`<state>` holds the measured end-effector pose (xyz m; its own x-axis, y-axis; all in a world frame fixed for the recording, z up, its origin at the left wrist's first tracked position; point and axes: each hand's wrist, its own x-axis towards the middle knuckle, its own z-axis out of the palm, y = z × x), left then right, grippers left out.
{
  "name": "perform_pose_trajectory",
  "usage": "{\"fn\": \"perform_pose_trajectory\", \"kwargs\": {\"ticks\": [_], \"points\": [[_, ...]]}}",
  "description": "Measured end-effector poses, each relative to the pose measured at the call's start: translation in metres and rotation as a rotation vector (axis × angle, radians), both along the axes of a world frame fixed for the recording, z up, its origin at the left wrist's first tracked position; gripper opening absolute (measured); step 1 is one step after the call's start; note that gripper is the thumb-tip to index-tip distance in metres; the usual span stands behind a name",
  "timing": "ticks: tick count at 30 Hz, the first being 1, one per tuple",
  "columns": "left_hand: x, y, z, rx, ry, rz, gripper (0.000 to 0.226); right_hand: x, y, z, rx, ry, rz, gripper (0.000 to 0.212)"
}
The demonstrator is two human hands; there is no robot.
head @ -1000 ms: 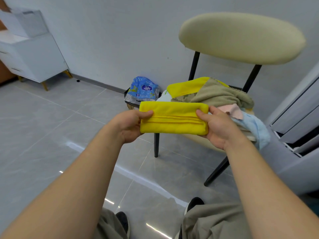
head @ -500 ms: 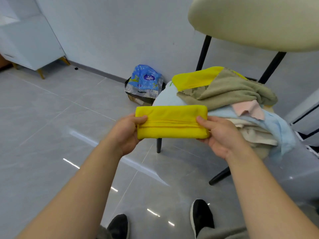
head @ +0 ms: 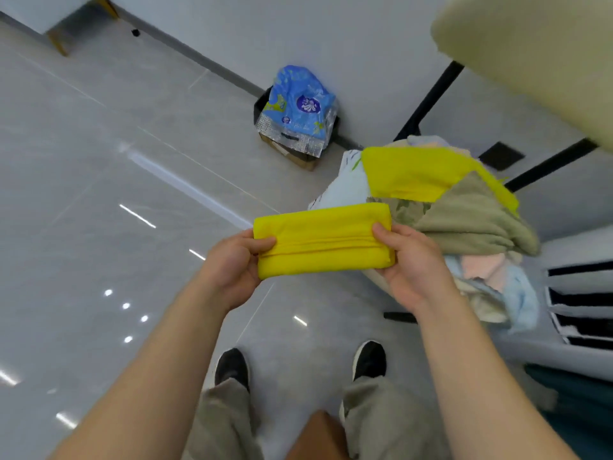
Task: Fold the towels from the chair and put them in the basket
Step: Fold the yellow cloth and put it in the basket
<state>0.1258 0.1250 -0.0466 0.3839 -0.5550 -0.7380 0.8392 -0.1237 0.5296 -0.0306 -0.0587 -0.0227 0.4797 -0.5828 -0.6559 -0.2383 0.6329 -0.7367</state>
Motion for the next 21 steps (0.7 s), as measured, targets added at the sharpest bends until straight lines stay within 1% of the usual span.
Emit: {"fn": "perform_pose_trajectory", "kwargs": {"ticks": [4, 7, 10, 12, 14, 18, 21], "points": [[0.028, 0.045, 0.143, 0.032, -0.031, -0.044, 0.036, 0.022, 0.032, 0.133, 0.044, 0.048, 0.092, 0.027], [0.045, 0.083, 0.247, 0.032, -0.060, -0.056, 0.035, 0.034, 0.065, 0.230, 0.103, 0.034, 0.118, 0.020], [0.060, 0.120, 0.324, 0.010, -0.075, -0.040, 0.032, 0.052, 0.095, 0.305, 0.099, 0.013, 0.163, 0.023], [0.071, 0.141, 0.353, -0.017, -0.084, -0.016, 0.032, 0.068, 0.110, 0.334, 0.076, -0.001, 0.169, 0.026], [0.080, 0.159, 0.369, -0.047, -0.093, -0.005, 0.033, 0.082, 0.123, 0.350, 0.059, -0.022, 0.186, 0.026], [0.100, 0.187, 0.384, -0.071, -0.151, 0.034, 0.032, 0.112, 0.145, 0.361, 0.076, -0.061, 0.242, 0.036], [0.122, 0.201, 0.391, -0.079, -0.176, 0.067, 0.031, 0.136, 0.156, 0.369, 0.079, -0.088, 0.251, 0.033]]}}
